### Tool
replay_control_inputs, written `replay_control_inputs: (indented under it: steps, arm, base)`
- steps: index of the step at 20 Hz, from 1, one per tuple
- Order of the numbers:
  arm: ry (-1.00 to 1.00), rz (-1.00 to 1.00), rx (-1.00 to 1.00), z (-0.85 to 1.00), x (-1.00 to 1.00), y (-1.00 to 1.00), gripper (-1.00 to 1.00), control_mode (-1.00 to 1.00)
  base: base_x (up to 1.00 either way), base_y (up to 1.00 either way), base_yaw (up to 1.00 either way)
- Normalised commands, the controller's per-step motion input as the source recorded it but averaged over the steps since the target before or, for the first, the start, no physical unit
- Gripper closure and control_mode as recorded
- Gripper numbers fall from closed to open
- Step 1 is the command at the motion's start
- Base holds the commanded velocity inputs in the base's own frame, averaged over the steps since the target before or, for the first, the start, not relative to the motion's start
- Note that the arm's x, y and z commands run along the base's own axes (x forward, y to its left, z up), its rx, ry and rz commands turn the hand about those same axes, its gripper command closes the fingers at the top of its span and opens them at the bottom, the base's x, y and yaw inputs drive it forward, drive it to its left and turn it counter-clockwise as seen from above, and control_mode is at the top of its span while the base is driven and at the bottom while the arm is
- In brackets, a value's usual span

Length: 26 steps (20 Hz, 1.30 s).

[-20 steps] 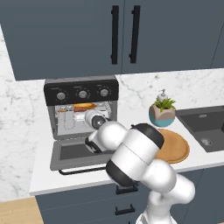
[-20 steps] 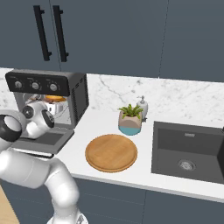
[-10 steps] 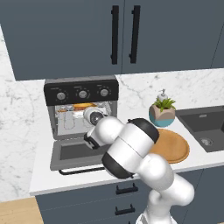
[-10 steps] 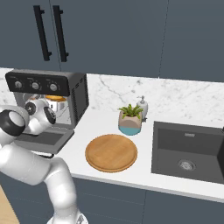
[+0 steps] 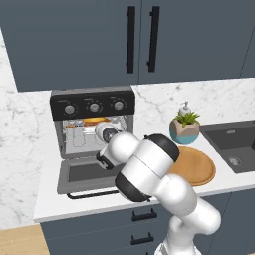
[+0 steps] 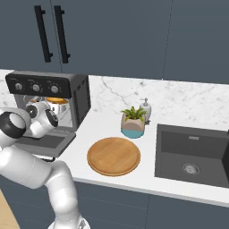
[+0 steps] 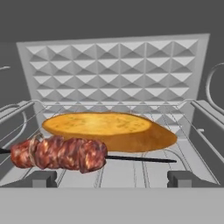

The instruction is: Pick up the kebab skewer and baguette bread, and place them inside the toaster oven. Close the toaster oven door and start by setting the timer.

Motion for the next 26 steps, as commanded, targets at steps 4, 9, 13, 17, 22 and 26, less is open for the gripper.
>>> replay_control_inputs:
  steps: [4,9,13,17,22,26]
  arm:
    - [0.0,0.0,0.0,0.0,0.0,0.0,-1.0,-1.0]
    - [0.0,0.0,0.0,0.0,0.0,0.0,-1.0,-1.0]
    - [0.0,0.0,0.0,0.0,-0.07,0.0,-1.0,-1.0]
    - [0.0,0.0,0.0,0.02,-0.15,0.0,-1.0,-1.0]
    - [0.0,0.0,0.0,0.0,-0.12,0.0,-1.0,-1.0]
    - [0.0,0.0,0.0,-0.06,0.0,0.0,-1.0,-1.0]
  base:
    - [0.0,0.0,0.0]
    - [0.0,0.0,0.0]
    - [0.0,0.0,0.0]
    - [0.0,0.0,0.0]
    - [0.0,0.0,0.0]
    - [0.0,0.0,0.0]
